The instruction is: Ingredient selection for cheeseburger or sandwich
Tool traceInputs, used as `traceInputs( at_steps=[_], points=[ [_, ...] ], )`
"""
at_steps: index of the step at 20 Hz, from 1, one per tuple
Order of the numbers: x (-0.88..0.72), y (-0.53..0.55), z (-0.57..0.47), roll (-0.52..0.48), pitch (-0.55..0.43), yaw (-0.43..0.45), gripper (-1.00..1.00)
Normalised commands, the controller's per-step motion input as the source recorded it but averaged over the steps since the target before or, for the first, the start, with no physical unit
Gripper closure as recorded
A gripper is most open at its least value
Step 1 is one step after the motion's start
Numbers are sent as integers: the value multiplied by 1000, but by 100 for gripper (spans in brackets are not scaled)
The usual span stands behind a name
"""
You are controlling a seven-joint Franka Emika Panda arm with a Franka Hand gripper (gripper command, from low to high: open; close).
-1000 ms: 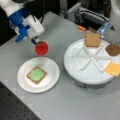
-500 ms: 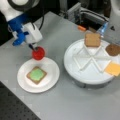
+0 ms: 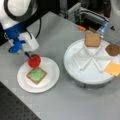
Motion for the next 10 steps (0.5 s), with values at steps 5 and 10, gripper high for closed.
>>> traceInputs(
  at_steps=[5,10],
  points=[
    [474,-207,-61,50,72,285,100],
    [386,-157,31,69,100,280,100]
  ],
)
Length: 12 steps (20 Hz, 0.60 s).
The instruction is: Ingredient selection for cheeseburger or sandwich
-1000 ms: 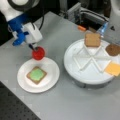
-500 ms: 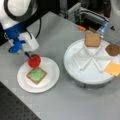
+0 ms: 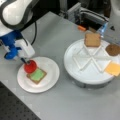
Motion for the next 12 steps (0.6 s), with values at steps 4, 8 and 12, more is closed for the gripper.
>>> traceInputs(
  at_steps=[4,8,12],
  points=[
    [298,-99,45,62,128,280,100],
    [244,-107,5,47,125,293,100],
    [187,-150,-24,44,103,302,100]
  ],
)
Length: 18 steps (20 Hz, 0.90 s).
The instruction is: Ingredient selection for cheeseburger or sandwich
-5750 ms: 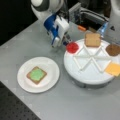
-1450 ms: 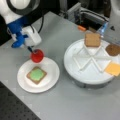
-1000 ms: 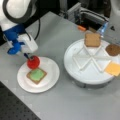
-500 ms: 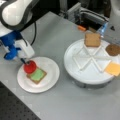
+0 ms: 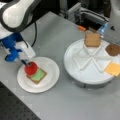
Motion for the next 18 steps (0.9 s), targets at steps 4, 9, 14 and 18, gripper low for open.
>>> traceInputs(
  at_steps=[4,9,14,18],
  points=[
    [136,-184,-51,13,68,304,100],
    [136,-203,-76,23,57,286,100],
    [179,-210,-119,30,59,255,100],
    [203,-186,-88,35,50,217,100]
  ],
)
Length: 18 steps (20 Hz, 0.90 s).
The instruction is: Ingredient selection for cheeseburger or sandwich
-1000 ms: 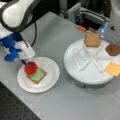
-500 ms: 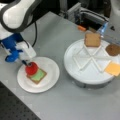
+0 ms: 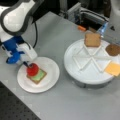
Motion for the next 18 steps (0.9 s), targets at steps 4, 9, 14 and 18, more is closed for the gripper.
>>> traceInputs(
  at_steps=[4,9,14,18],
  points=[
    [204,-184,-69,31,20,220,100],
    [191,-194,-47,32,4,216,100],
    [179,-218,-74,38,-6,198,100],
    [163,-223,-85,36,-13,188,100]
  ],
)
